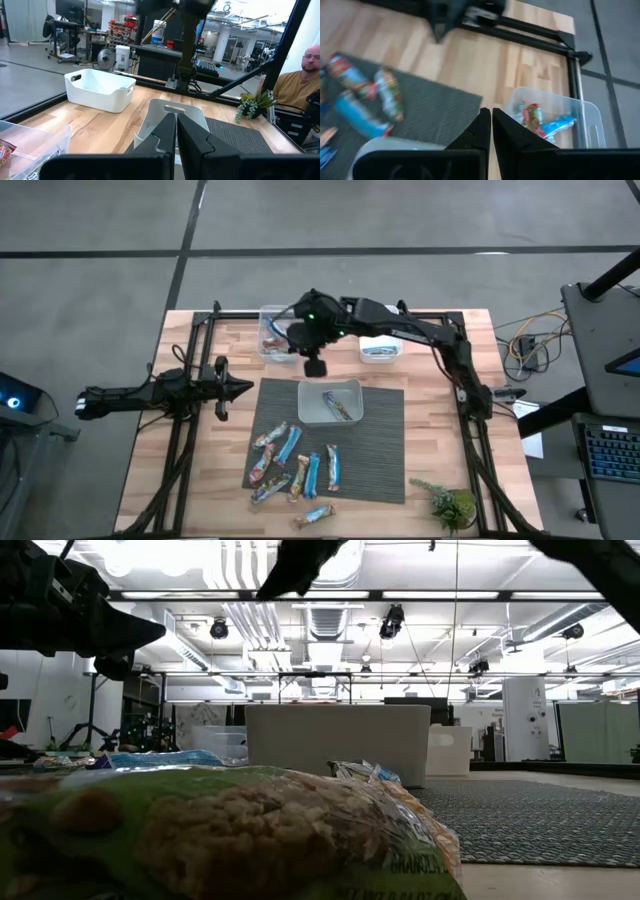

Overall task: Pick and place Granola Bars by type
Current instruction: Put the yellow granola bar into the white bin

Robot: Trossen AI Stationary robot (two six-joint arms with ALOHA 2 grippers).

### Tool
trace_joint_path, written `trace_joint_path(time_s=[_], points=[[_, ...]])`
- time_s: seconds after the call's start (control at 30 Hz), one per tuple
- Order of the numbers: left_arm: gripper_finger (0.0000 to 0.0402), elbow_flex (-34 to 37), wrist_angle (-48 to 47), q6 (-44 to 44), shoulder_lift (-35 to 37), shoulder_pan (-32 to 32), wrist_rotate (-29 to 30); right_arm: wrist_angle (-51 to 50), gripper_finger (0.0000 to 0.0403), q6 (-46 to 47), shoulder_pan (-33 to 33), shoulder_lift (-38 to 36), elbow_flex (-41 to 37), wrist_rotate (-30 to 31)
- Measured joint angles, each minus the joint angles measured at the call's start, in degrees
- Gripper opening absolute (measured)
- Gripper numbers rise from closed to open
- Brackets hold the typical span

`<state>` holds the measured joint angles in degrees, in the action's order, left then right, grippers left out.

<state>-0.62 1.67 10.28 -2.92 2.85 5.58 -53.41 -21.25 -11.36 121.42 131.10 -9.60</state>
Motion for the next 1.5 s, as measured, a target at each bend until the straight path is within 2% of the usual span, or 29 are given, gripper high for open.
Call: trace_joint_path(time_s=[0.2, 0.33, 0.63, 0.97, 1.5], points=[[0.0, 0.0, 0.01, 0.01, -0.02, 0.01, 0.01, -7.74, 0.0008, -2.78, 4.7, -3.91, -0.39, -0.08], [0.0, 0.0, 0.0, 0.02, -0.02, 0.0, 0.02, -11.57, 0.0008, -3.02, 7.29, -5.3, -0.39, -3.15], [0.0, 0.0, 0.0, 0.0, -0.02, 0.01, 0.0, -15.73, 0.0008, -5.14, 13.01, -5.96, -0.48, -4.69], [0.0, 0.0, 0.0, 0.0, -0.02, 0.0, 0.0, -24.55, 0.0008, -16.93, 19.76, -6.73, -0.52, -4.6], [0.0, 0.0, 0.01, 0.0, -0.02, 0.02, 0.02, -26.35, 0.0008, -19.67, 28.54, -14.45, -3.79, -4.4]])
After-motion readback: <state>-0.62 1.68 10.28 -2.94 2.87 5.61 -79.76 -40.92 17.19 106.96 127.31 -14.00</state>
